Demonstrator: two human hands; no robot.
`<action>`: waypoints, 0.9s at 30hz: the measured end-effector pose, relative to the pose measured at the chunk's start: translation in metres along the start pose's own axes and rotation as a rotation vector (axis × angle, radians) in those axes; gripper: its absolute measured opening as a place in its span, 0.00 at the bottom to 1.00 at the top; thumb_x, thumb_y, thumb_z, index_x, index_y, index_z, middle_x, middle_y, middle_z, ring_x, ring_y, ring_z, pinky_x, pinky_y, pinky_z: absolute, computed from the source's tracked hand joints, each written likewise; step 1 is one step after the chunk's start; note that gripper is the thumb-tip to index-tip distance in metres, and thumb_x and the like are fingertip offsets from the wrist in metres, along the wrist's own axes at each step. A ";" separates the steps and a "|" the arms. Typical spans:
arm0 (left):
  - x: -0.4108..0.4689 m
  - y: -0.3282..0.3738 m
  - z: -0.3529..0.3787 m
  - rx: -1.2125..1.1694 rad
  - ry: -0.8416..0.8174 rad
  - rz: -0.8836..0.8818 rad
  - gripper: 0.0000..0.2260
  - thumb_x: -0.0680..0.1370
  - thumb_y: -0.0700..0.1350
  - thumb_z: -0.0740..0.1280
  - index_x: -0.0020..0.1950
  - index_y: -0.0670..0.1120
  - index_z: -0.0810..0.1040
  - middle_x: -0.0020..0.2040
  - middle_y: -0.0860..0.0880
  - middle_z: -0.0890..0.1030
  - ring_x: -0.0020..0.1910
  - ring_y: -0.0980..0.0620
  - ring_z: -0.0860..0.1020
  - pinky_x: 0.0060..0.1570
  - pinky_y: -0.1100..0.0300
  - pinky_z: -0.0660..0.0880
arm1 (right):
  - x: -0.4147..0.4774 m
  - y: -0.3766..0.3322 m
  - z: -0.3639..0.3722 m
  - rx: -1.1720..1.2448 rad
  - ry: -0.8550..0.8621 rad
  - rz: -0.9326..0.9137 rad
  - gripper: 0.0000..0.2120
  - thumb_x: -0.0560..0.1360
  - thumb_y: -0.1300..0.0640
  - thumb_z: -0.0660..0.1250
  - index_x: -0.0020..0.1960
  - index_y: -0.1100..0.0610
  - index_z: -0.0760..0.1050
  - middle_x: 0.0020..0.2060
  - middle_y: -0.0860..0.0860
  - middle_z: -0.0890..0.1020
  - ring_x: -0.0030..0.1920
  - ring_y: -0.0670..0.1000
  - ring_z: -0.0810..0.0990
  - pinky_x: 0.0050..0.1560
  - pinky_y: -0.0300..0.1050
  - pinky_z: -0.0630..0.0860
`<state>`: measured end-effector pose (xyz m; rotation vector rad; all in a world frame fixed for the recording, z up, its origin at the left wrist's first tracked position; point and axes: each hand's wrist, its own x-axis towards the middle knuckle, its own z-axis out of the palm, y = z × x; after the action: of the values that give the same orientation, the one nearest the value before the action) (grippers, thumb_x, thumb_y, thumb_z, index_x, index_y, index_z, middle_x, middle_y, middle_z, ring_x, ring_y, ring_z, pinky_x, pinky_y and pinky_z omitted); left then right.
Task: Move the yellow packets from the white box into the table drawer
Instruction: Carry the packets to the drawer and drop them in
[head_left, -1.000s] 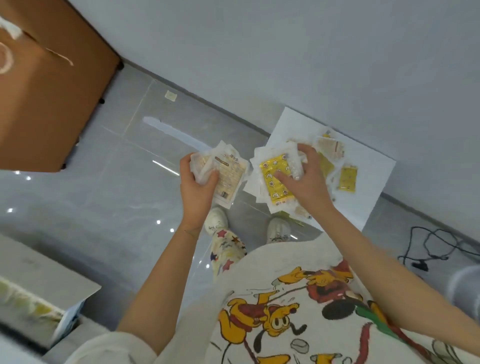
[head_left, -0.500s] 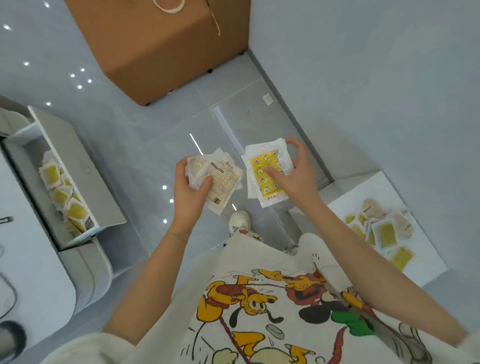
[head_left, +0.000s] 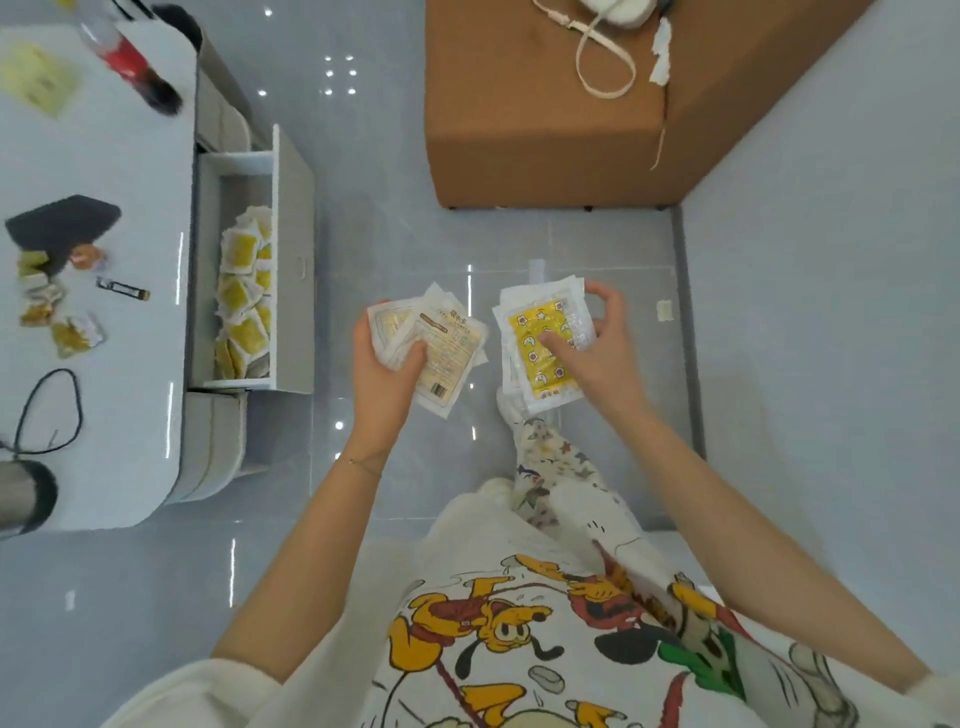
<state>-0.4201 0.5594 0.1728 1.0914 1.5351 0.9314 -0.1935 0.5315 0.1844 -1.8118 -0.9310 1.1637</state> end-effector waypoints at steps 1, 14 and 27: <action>0.009 0.001 -0.003 -0.009 0.034 -0.011 0.20 0.76 0.34 0.68 0.66 0.44 0.67 0.54 0.56 0.76 0.50 0.66 0.78 0.45 0.69 0.76 | 0.014 -0.004 0.006 -0.002 -0.027 -0.009 0.29 0.70 0.58 0.75 0.63 0.48 0.63 0.47 0.53 0.84 0.41 0.51 0.85 0.42 0.54 0.83; 0.110 0.023 -0.012 -0.188 0.443 -0.178 0.23 0.77 0.37 0.69 0.69 0.46 0.67 0.61 0.51 0.76 0.59 0.57 0.78 0.56 0.58 0.78 | 0.167 -0.072 0.072 -0.168 -0.370 -0.064 0.28 0.70 0.58 0.75 0.64 0.51 0.65 0.41 0.41 0.81 0.36 0.38 0.82 0.35 0.35 0.79; 0.188 -0.015 -0.098 -0.349 0.846 -0.268 0.24 0.76 0.38 0.69 0.70 0.43 0.67 0.64 0.46 0.76 0.61 0.51 0.78 0.55 0.58 0.79 | 0.276 -0.143 0.233 -0.351 -0.673 -0.181 0.26 0.70 0.56 0.76 0.60 0.47 0.64 0.46 0.42 0.80 0.45 0.45 0.82 0.44 0.47 0.81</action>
<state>-0.5376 0.7306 0.1263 0.2074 2.0064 1.4998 -0.3483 0.8853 0.1442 -1.5526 -1.7352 1.6018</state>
